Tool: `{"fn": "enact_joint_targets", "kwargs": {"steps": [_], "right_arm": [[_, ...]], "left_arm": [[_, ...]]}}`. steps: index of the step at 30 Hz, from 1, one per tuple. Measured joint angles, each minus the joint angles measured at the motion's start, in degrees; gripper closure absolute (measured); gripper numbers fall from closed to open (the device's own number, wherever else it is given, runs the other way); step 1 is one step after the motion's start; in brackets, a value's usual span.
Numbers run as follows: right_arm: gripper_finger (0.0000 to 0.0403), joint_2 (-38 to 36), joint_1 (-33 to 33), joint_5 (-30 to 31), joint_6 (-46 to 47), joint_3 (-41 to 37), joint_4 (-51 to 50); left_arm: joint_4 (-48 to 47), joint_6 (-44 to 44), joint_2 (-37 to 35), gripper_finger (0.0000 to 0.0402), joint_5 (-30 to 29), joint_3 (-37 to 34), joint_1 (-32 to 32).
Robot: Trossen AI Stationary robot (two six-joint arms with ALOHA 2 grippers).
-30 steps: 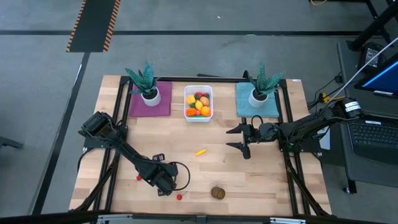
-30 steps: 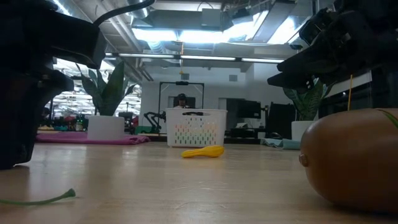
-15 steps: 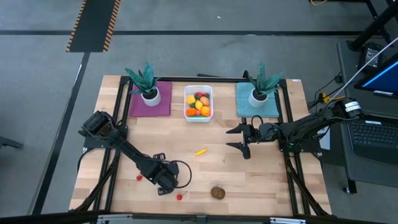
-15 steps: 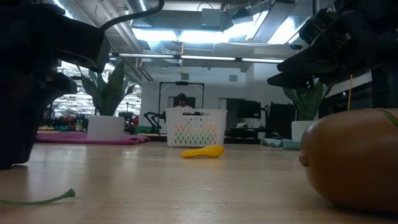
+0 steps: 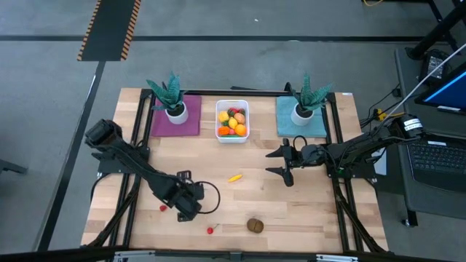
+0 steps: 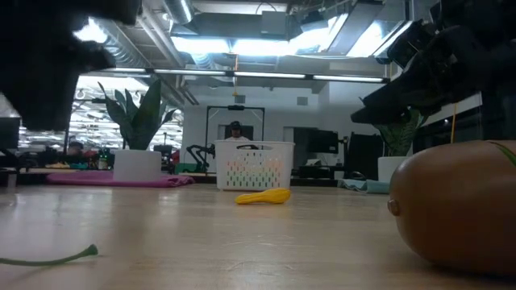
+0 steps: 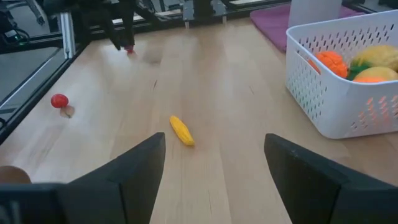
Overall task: Pick and placing Produce into tupperware
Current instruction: Put the black raspberry into the white bin
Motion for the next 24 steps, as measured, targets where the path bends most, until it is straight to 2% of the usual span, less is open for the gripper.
{"fn": "enact_joint_targets", "kwargs": {"steps": [7, 11, 13, 17, 24], "right_arm": [[0.0128, 0.0, 0.0, 0.0, 0.0, 0.0, 0.0], [0.0128, 0.0, 0.0, 0.0, 0.0, 0.0, 0.0], [0.0128, 0.0, 0.0, 0.0, 0.0, 0.0, 0.0], [0.0128, 0.0, 0.0, 0.0, 0.0, 0.0, 0.0], [0.0128, 0.0, 0.0, 0.0, 0.1, 0.0, 0.0]], "left_arm": [[0.0, 3.2, -6.9, 0.0320, -3.9, 0.0, 0.0], [5.4, 8.7, -8.7, 0.0320, -7.3, 0.0, 0.0], [11.6, 14.0, -8.7, 0.0320, -8.0, -0.1, 0.1], [32.6, 25.1, -8.7, 0.0320, -6.0, -5.5, 0.8], [56.8, 27.6, -8.6, 0.0320, -5.6, -18.7, 3.4]]}}
